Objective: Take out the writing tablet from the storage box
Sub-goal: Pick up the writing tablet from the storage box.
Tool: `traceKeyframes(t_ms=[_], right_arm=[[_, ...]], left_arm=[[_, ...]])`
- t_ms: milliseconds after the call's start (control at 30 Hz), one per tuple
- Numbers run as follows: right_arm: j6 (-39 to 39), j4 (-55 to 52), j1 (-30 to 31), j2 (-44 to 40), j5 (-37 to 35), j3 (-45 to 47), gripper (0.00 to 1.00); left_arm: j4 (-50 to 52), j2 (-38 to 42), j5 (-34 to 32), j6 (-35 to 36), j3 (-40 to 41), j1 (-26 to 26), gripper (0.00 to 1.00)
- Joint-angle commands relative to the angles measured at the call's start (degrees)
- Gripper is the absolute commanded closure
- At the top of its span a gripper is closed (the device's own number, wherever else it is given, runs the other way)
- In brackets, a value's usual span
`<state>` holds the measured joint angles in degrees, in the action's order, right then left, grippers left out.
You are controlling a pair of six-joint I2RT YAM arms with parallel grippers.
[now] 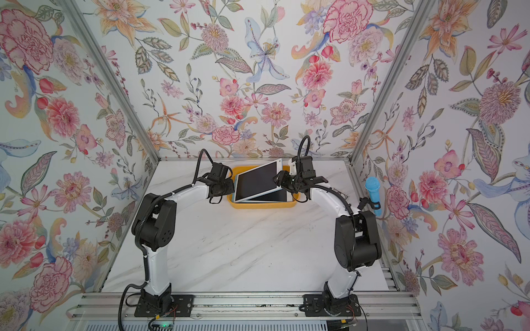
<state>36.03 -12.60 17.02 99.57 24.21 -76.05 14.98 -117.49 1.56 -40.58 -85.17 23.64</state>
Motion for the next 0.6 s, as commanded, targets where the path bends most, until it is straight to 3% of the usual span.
traceKeyframes(t_ms=[0, 433, 567], right_arm=[[0.4, 0.4, 0.9, 1.7, 1.1, 0.0, 0.52], [1.4, 1.0, 0.8, 1.6, 1.7, 0.0, 0.84], [2.3, 1.8, 0.4, 0.5, 2.0, 0.8, 0.98]], left_arm=[[1.5, 0.5, 1.9, -1.5, -1.8, 0.4, 1.00], [2.4, 0.6, 1.9, -1.8, -2.5, 0.4, 1.00], [2.4, 0.6, 1.9, -1.8, -3.1, 0.5, 1.00]])
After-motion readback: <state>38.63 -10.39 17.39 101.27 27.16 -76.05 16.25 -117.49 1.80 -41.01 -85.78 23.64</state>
